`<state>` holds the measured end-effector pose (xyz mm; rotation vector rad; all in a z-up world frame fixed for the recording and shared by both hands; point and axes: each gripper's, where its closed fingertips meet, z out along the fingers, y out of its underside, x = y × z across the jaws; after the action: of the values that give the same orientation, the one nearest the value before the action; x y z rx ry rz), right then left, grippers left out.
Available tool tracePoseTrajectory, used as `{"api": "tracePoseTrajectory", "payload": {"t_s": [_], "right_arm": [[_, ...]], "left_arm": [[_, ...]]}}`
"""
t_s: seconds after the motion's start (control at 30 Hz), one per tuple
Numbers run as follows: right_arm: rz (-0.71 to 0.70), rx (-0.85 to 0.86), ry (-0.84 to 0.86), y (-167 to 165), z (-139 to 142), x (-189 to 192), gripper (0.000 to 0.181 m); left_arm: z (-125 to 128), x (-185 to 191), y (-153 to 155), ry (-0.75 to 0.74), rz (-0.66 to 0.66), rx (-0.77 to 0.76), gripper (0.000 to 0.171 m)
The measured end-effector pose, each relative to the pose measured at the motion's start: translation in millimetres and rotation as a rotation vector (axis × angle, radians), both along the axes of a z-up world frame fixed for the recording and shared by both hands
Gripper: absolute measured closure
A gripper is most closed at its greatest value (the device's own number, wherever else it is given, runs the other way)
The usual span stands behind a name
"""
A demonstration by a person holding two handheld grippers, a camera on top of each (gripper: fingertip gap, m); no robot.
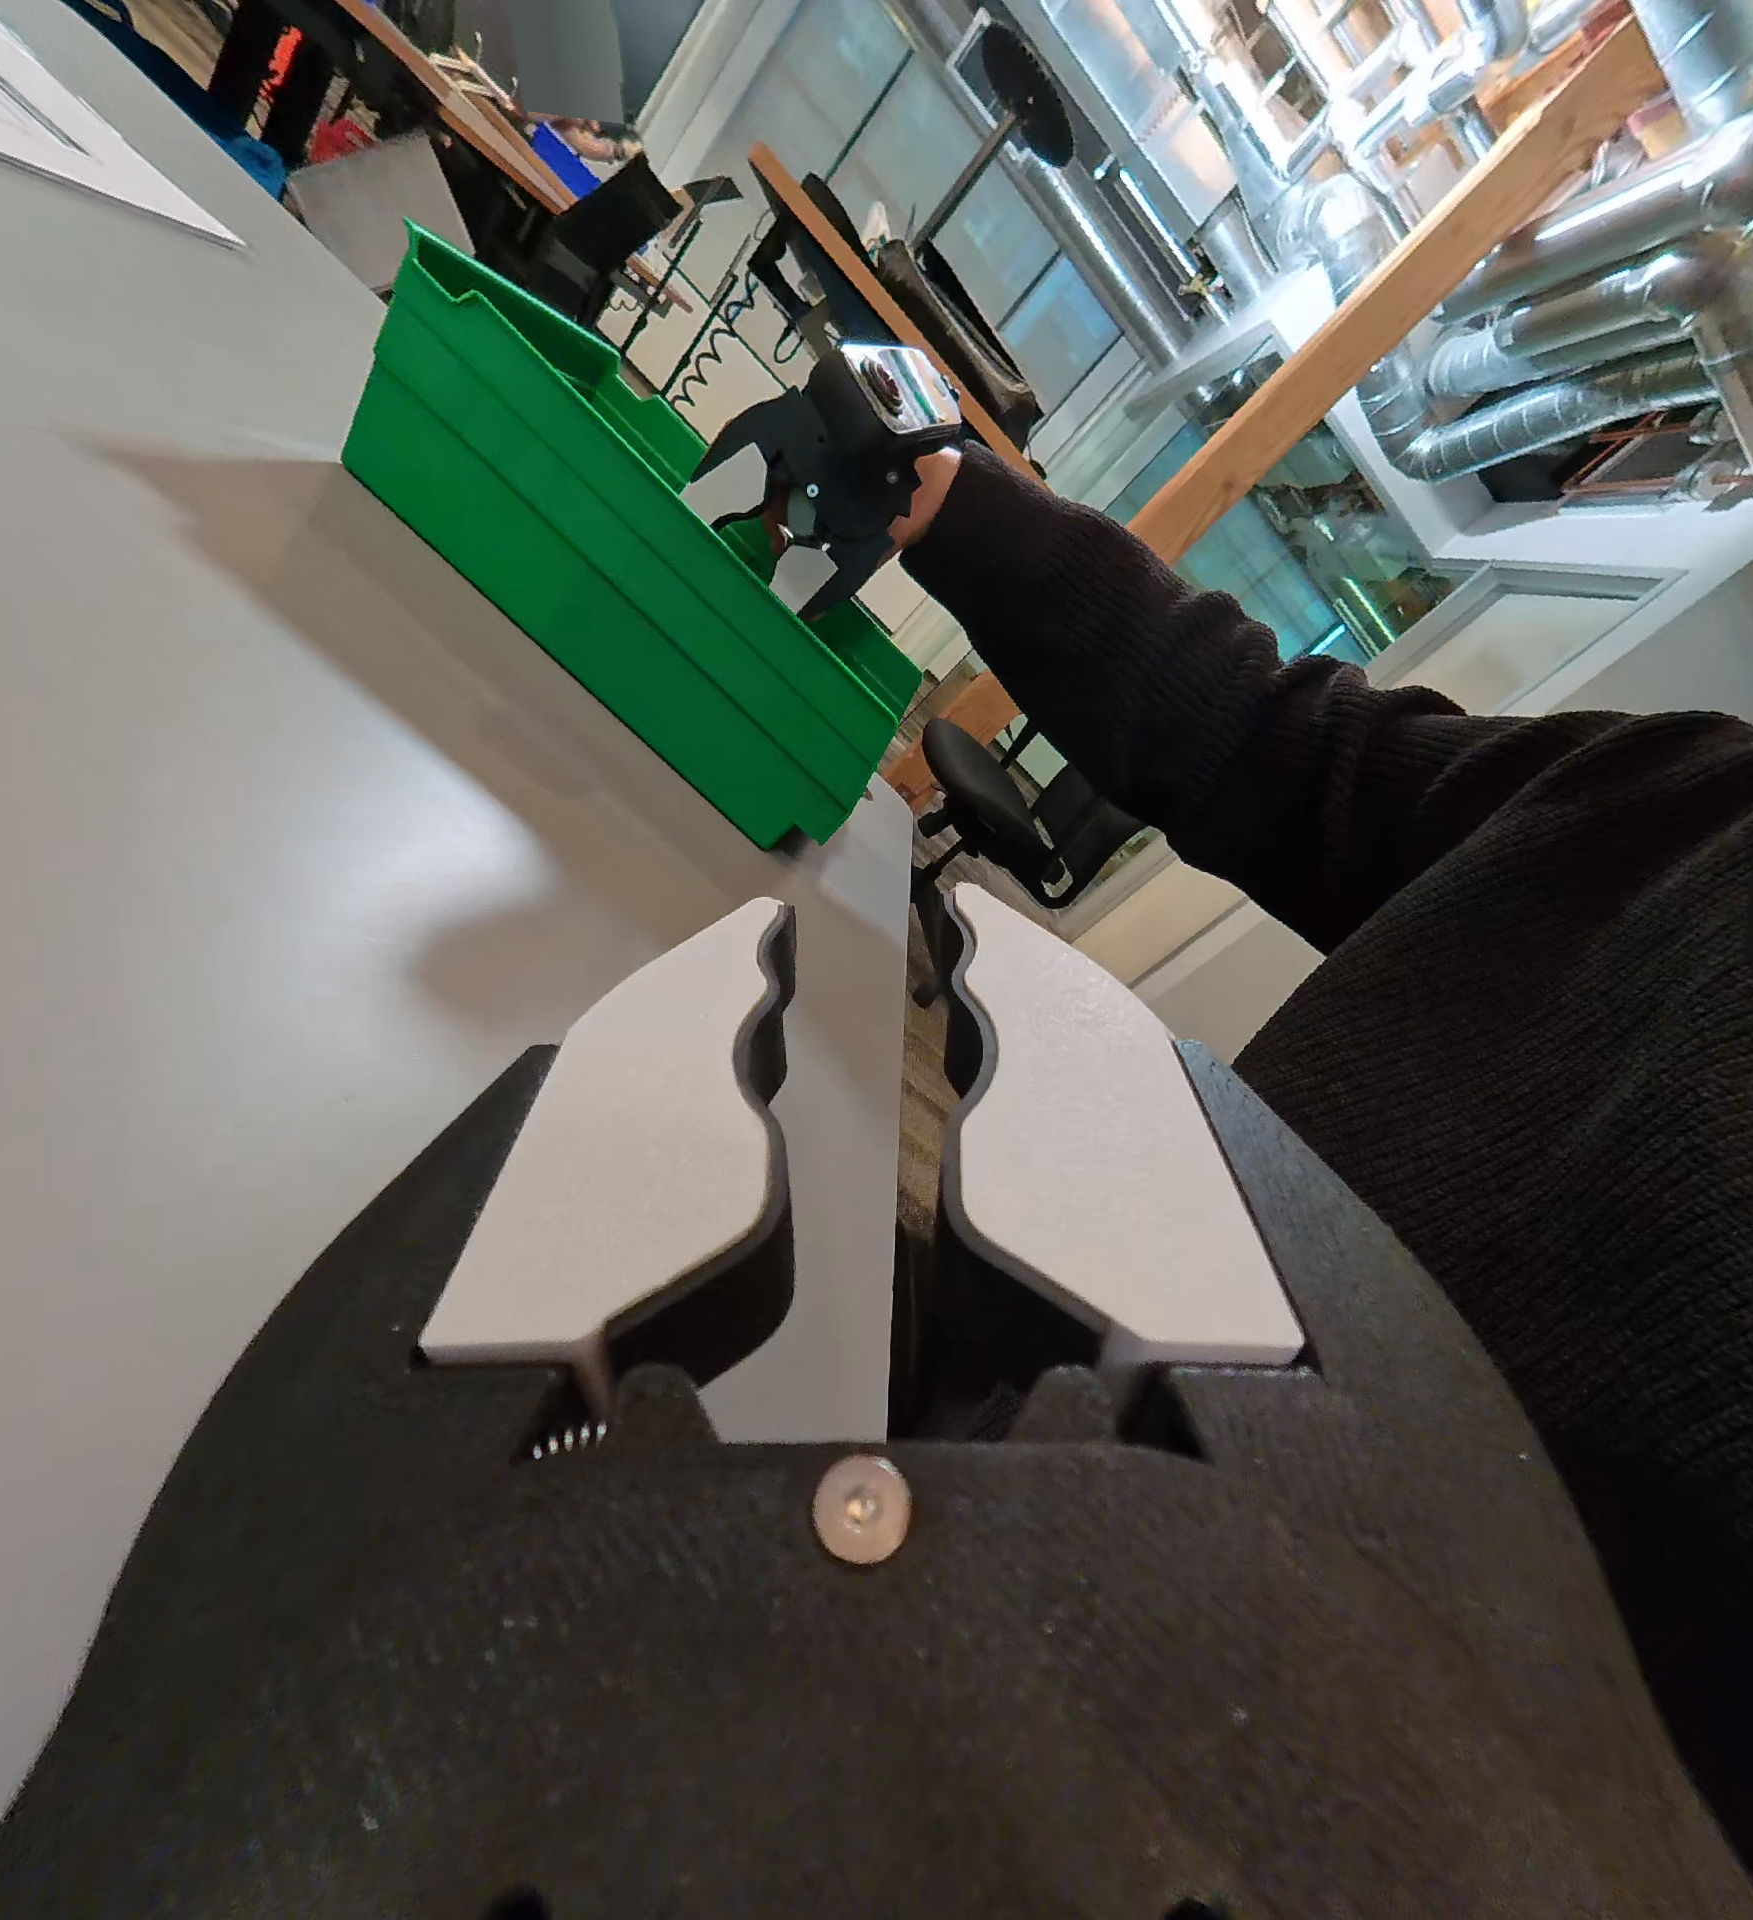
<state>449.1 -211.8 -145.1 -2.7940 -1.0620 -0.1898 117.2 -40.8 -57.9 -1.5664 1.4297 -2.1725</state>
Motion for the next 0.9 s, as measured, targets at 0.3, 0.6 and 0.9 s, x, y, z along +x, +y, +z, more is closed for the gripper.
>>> {"api": "tracePoseTrajectory", "payload": {"t_s": [0.3,0.6,0.9], "right_arm": [[0.003,0.004,-0.015,1.0,-3.5,-1.0,0.128],[0.016,0.011,-0.012,3.1,-3.0,-4.2,0.131],[0.028,0.014,-0.033,4.4,-2.7,-3.1,0.131]], "left_arm": [[1.4,-0.2,0.2,-0.002,-0.001,-0.012,0.146],[1.6,-0.4,0.1,-0.001,-0.002,-0.015,0.147],[1.2,-0.7,0.6,0.003,-0.004,-0.020,0.147]]}}
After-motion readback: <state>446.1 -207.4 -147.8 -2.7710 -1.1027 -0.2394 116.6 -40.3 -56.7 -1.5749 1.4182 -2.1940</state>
